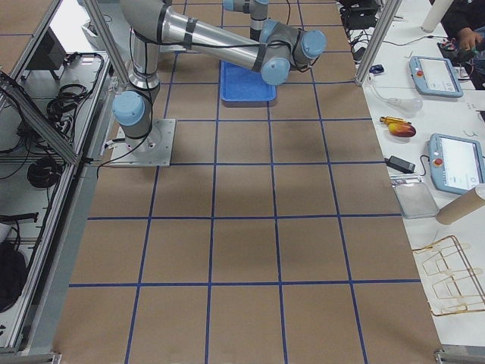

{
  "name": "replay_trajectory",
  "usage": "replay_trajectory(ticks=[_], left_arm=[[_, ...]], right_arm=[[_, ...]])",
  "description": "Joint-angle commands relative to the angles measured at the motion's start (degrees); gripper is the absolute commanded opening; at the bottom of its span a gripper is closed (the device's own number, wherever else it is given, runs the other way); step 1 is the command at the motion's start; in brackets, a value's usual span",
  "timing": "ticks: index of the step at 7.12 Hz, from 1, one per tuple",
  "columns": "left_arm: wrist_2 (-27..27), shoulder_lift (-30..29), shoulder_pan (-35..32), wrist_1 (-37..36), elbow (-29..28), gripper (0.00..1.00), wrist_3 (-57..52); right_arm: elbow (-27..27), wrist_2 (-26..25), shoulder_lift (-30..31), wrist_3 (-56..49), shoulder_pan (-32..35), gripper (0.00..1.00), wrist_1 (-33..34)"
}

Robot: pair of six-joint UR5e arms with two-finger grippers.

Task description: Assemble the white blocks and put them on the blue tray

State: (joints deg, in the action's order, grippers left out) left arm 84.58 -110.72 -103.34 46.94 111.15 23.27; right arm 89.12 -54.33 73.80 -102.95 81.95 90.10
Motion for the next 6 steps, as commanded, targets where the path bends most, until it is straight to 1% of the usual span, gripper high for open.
replay_trajectory(ticks=[1,2,3,4,5,6], left_arm=[[0.40,-0.20,-3.26,-1.33,0.56,0.00,5.46],[-0.03,-0.55,-3.28,-1.24,0.56,0.00,6.34],[-0.03,-0.55,-3.89,-1.33,0.56,0.00,7.66],[-0.03,-0.46,-4.59,-1.24,0.56,0.00,8.63],[-0.03,-0.55,-5.03,-1.07,0.56,0.00,8.38],[0.23,-0.55,-5.47,-1.07,0.65,0.11,7.94]], right_arm=[[13.56,-0.25,8.61,-0.06,0.14,0.05,5.48],[20.06,0.27,9.86,0.29,0.14,0.05,11.88],[24.56,0.19,11.26,2.64,0.22,0.05,17.68],[27.48,0.36,11.88,4.23,2.14,0.06,22.44],[30.38,0.45,11.02,6.77,5.20,0.06,31.10],[32.15,0.28,7.79,11.06,7.06,0.06,39.63]])
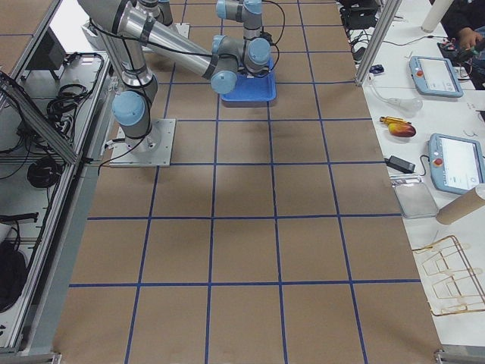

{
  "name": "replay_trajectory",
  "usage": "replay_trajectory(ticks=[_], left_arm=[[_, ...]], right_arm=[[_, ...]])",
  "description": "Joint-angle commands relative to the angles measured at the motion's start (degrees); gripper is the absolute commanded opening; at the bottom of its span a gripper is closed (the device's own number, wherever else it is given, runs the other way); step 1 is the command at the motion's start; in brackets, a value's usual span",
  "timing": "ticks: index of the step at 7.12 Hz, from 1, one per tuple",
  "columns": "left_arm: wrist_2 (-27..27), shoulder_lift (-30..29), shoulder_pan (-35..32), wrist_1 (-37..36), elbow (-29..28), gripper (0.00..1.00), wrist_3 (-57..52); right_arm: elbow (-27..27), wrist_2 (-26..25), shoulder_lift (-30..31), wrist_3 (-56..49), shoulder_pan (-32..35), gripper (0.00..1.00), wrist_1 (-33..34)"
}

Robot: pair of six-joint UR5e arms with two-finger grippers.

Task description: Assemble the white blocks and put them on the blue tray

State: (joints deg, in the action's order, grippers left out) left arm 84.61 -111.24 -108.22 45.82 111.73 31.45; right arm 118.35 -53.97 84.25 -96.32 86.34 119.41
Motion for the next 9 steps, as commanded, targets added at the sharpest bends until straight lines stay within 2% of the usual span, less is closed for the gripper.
replay_trajectory(ticks=[1,2,3,7,9], left_arm=[[0.46,-0.11,-0.67,0.24,0.33,0.34,0.02],[0.47,-0.20,-0.76,0.24,0.59,0.61,-0.77],[0.21,-0.11,-0.85,0.06,0.59,1.00,-1.30],[0.29,2.35,0.29,0.85,0.68,1.00,-5.87],[-0.15,3.05,5.10,1.55,0.77,1.00,-9.71]], right_arm=[[2.93,-0.17,-6.52,6.91,2.87,0.06,15.45],[2.24,-0.26,-9.25,8.15,3.13,0.07,18.72],[2.32,-0.26,-10.33,8.43,3.14,0.07,20.14],[1.70,-0.70,-12.70,9.31,6.56,0.08,22.79],[1.09,-0.17,-14.02,11.23,7.35,0.08,24.80]])
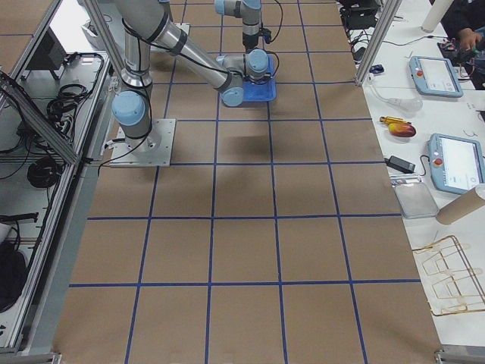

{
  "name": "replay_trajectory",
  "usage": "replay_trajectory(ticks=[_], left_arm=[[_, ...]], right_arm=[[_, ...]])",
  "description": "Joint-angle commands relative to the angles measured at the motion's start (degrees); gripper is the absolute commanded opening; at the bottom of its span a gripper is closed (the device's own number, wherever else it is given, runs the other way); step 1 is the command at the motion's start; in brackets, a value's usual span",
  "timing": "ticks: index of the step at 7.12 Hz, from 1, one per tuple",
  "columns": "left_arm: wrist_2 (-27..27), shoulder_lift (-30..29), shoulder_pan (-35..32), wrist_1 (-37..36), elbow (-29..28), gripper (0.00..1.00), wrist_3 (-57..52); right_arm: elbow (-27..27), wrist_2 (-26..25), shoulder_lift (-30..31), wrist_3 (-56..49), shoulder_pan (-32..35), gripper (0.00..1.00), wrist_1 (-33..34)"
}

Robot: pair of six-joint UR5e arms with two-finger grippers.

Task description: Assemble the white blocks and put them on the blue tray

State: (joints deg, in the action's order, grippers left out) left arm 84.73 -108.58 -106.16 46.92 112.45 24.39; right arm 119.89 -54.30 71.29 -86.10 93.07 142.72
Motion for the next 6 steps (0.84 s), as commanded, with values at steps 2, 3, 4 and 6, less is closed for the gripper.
replay_trajectory(ticks=[2,3,4,6], left_arm=[[-5.43,0.74,8.14,0.80,2.92,0.42,-9.44],[-5.28,0.83,8.51,0.11,5.30,0.18,-9.45],[-5.45,0.92,7.99,0.01,5.41,0.07,-9.01],[-7.54,1.53,8.25,0.01,5.85,0.00,-8.83]], right_arm=[[-3.24,0.08,-4.04,6.34,4.90,0.09,4.91],[-3.87,-0.10,-5.53,8.21,6.58,0.09,6.67],[-3.70,-0.27,-5.64,9.10,7.21,0.10,7.65],[-3.44,-0.45,-5.72,10.33,7.83,0.10,7.57]])
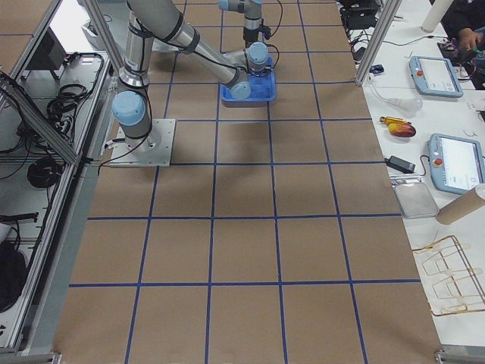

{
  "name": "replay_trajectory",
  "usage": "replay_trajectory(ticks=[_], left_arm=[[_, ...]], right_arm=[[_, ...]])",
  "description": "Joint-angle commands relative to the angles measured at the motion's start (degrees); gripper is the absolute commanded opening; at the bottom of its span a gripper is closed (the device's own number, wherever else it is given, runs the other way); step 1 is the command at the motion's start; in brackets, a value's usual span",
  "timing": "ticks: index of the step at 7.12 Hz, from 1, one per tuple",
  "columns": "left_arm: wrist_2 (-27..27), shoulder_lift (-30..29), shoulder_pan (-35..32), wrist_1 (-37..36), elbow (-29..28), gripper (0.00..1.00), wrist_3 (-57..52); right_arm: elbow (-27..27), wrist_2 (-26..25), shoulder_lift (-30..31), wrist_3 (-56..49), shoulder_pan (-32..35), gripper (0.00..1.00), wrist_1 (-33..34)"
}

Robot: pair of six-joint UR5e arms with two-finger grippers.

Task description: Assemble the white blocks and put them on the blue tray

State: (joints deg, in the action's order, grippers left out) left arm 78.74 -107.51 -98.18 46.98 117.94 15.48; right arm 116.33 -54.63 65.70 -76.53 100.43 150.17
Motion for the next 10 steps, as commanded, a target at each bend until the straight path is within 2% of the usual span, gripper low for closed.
replay_trajectory(ticks=[1,3,8,10], left_arm=[[-2.26,0.98,0.18,-0.04,0.45,0.00,0.16],[-4.71,1.16,0.27,-0.04,1.85,0.00,0.86],[-4.82,2.21,0.79,-0.13,2.03,0.00,2.18],[-4.56,2.47,0.79,-0.13,1.95,0.00,1.83]], right_arm=[[0.21,-0.13,-0.13,0.94,0.64,0.11,-0.05],[1.87,-0.04,-0.13,0.86,0.65,0.12,-0.06],[2.93,0.31,-0.13,0.77,0.99,0.13,1.08],[2.85,-0.13,-0.13,0.77,3.19,0.13,1.17]])
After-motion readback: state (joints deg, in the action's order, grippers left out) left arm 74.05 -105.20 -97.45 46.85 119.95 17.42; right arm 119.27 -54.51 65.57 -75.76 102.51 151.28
